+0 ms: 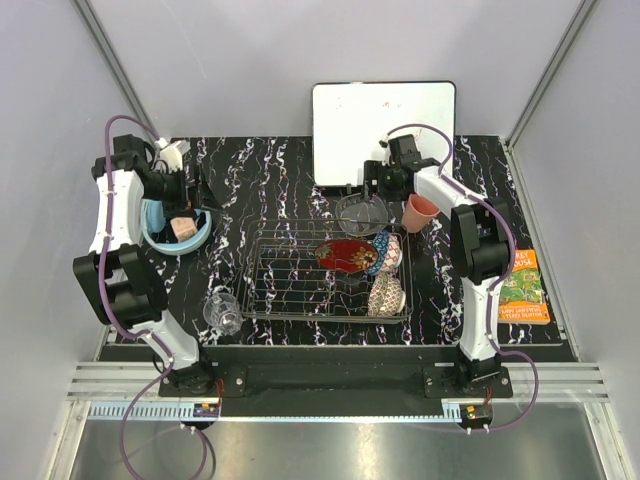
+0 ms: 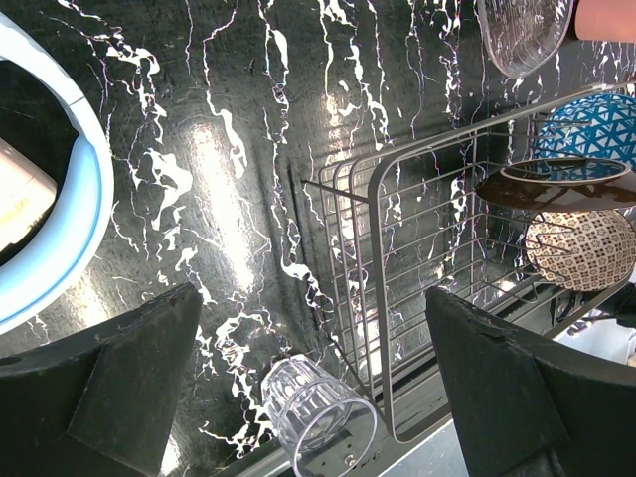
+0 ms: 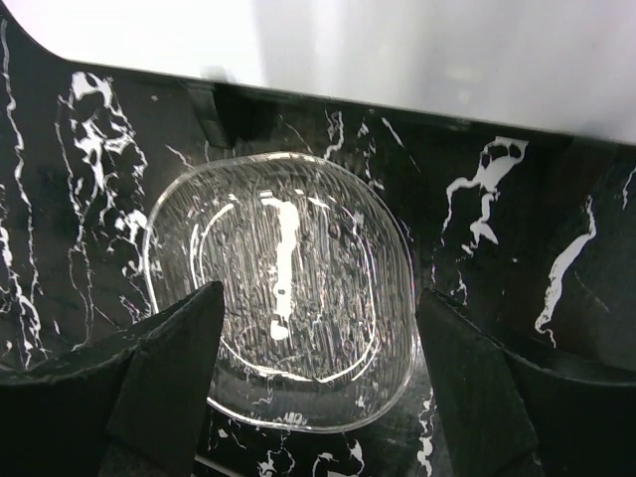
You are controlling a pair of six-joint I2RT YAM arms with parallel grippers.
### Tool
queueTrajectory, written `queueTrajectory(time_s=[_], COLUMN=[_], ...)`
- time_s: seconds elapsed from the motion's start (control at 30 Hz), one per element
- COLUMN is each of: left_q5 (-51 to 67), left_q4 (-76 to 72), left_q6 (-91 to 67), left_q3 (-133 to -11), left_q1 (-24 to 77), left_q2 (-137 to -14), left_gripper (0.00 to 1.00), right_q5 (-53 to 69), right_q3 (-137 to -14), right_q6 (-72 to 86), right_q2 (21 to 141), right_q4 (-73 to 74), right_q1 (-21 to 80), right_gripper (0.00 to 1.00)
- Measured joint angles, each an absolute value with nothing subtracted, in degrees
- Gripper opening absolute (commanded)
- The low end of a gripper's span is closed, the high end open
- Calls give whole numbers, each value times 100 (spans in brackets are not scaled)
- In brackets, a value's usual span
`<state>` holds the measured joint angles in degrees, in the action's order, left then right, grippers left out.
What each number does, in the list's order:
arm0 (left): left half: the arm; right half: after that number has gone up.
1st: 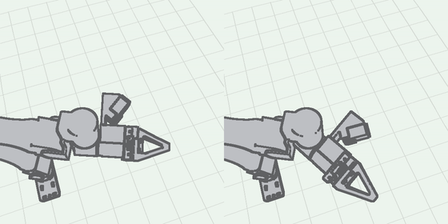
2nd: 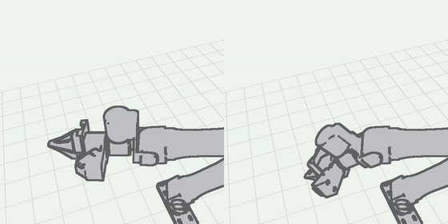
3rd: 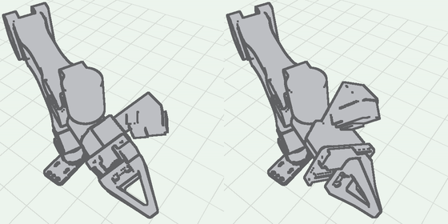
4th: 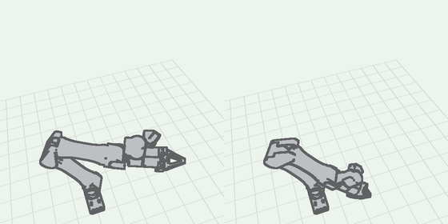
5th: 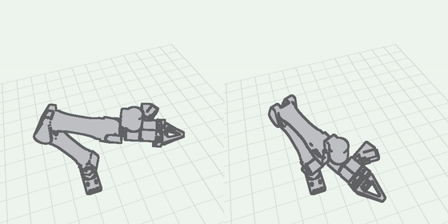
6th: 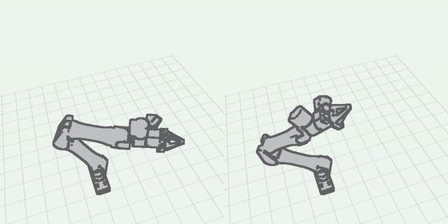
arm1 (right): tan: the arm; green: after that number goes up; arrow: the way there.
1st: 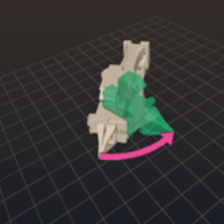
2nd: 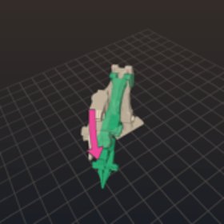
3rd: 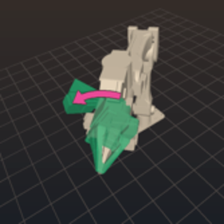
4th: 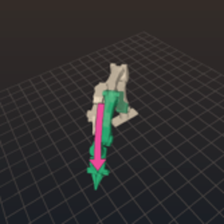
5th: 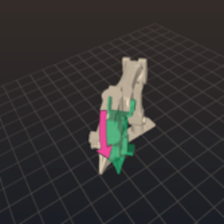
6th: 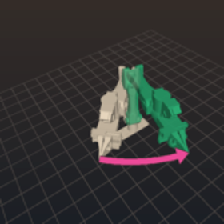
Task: Load the mixed dishes into the dish rack
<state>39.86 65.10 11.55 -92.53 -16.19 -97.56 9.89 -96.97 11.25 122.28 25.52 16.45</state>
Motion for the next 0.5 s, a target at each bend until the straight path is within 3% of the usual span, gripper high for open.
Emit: queueTrajectory(time_s=[0.33,0.5], left_q5=[3992,3992], left_q4=[6528,6571], left_q6=[1173,1205], left_q3=[-9253,-9253], left_q1=[-1619,-1619], left_q2=[-9754,-9712], left_gripper=[99,99], right_q5=[1098,1295], right_q3=[-9491,-9500], right_q6=[1339,1476], right_q2=[12438,12602], right_q4=[2491,2434], right_q1=[1599,1594], right_gripper=[81,65])
